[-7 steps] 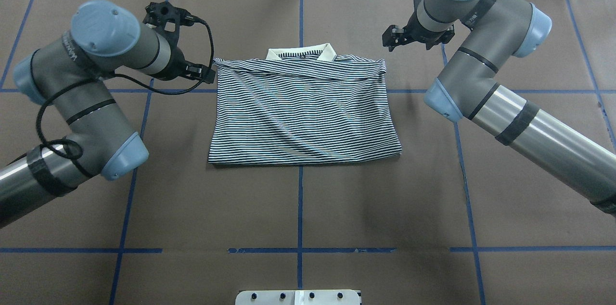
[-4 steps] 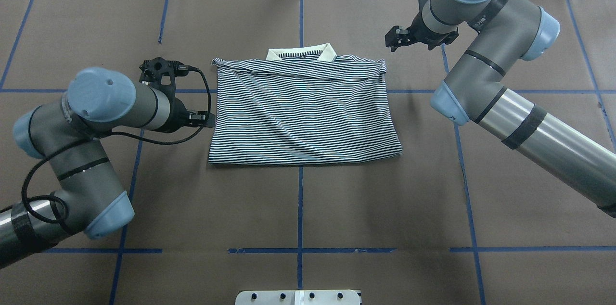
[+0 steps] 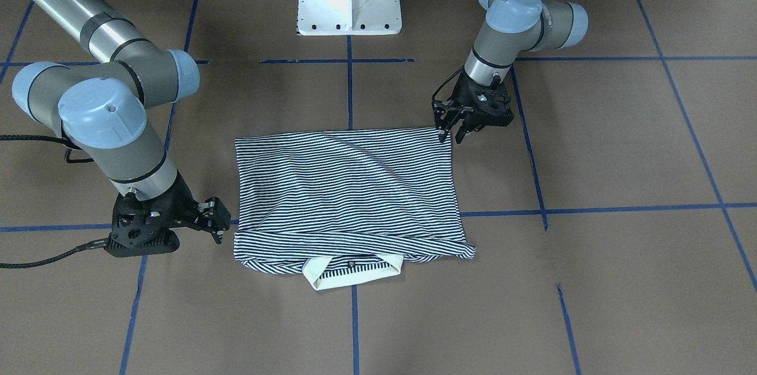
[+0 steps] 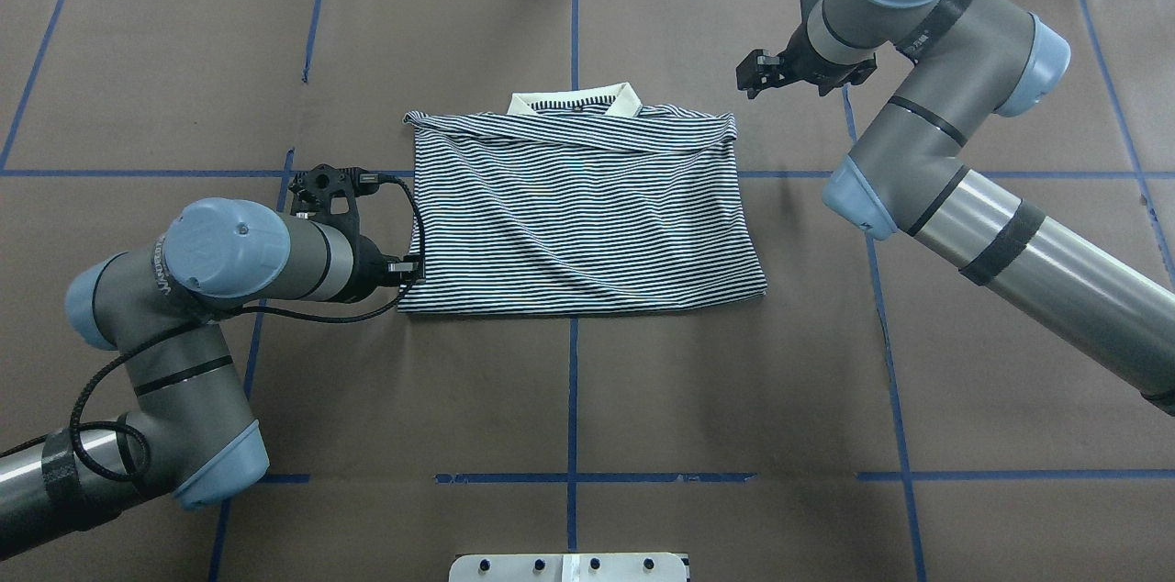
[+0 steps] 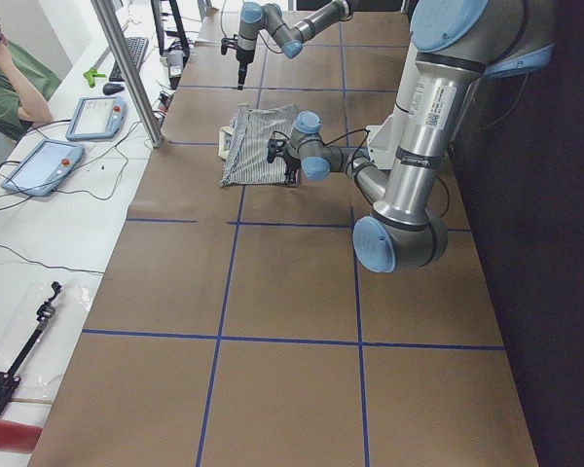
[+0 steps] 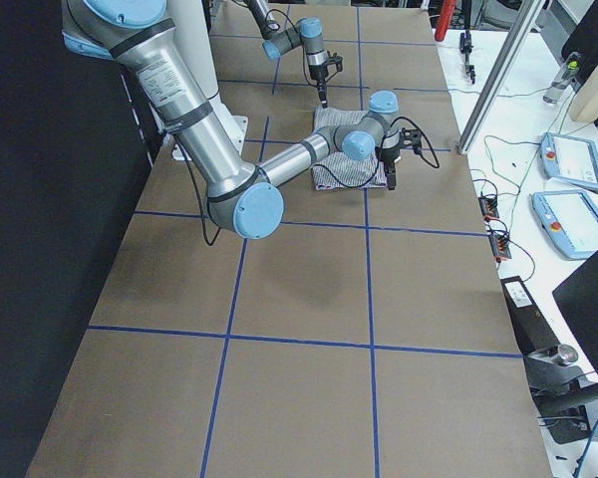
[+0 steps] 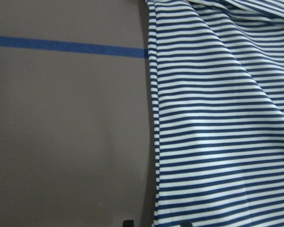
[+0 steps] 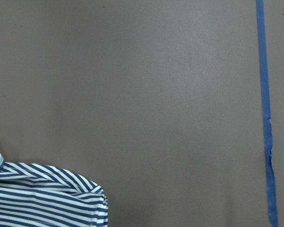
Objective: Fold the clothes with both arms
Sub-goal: 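Move the left gripper to the folded shirt's side edge nearest it, then grasp the shirt's side edge with the left gripper and drag it farther away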
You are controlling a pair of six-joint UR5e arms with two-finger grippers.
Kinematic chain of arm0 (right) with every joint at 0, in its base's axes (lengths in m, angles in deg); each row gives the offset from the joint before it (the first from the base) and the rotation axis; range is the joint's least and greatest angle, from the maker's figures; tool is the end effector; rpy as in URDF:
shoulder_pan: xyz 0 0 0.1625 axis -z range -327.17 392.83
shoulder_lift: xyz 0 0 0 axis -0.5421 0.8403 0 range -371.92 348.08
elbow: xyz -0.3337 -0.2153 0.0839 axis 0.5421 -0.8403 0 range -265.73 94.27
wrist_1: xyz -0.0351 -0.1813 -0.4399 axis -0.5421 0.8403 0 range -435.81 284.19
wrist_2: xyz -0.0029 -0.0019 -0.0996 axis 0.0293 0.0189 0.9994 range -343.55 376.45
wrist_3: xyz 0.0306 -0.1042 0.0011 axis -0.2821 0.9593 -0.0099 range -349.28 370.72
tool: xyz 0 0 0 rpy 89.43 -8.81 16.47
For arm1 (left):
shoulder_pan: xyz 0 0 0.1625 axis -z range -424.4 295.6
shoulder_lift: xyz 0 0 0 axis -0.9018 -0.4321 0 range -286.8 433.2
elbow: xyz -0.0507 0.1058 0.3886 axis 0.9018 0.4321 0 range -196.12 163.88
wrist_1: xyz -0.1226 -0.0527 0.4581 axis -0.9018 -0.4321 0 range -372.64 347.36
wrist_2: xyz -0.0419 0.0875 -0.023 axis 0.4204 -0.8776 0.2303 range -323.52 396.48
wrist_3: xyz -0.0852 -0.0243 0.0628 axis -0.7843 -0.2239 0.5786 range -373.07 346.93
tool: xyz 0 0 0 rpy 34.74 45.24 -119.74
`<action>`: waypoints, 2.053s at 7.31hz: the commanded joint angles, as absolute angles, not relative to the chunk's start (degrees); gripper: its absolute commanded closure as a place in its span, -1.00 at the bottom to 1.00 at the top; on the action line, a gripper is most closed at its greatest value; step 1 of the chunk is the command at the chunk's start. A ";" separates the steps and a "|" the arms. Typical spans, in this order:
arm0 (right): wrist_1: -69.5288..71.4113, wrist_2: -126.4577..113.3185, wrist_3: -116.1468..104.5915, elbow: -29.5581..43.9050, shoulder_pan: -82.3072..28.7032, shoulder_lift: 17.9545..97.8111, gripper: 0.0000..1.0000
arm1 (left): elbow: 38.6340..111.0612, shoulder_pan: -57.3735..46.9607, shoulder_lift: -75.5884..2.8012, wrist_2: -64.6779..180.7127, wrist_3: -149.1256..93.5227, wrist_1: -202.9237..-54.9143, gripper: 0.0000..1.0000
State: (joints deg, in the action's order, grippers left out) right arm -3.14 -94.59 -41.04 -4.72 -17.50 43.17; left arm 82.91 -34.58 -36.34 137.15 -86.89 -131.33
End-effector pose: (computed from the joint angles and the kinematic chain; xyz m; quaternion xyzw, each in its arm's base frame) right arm -0.4293 -0.6654 0.3008 0.1315 -0.3779 0.0294 0.9160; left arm 0.5353 -0.4373 0.2998 0.1113 0.4710 -0.0595 0.8730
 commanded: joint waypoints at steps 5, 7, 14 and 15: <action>-3.12 -94.46 -41.13 -4.70 -17.53 43.53 -1.00 | 82.93 -37.50 -36.05 136.77 -87.16 -131.20 0.35; -3.12 -94.38 -41.04 -4.70 -17.53 43.45 -1.00 | 83.19 -37.51 -35.87 136.59 -86.38 -131.12 1.00; -3.21 -94.29 -41.22 -4.79 -17.44 43.53 -1.00 | 72.60 -19.35 -37.60 136.94 -61.18 -131.38 1.00; -3.12 -94.29 -41.22 -4.79 -17.44 43.53 -1.00 | 66.38 -16.27 -42.76 136.86 -59.84 -131.47 1.00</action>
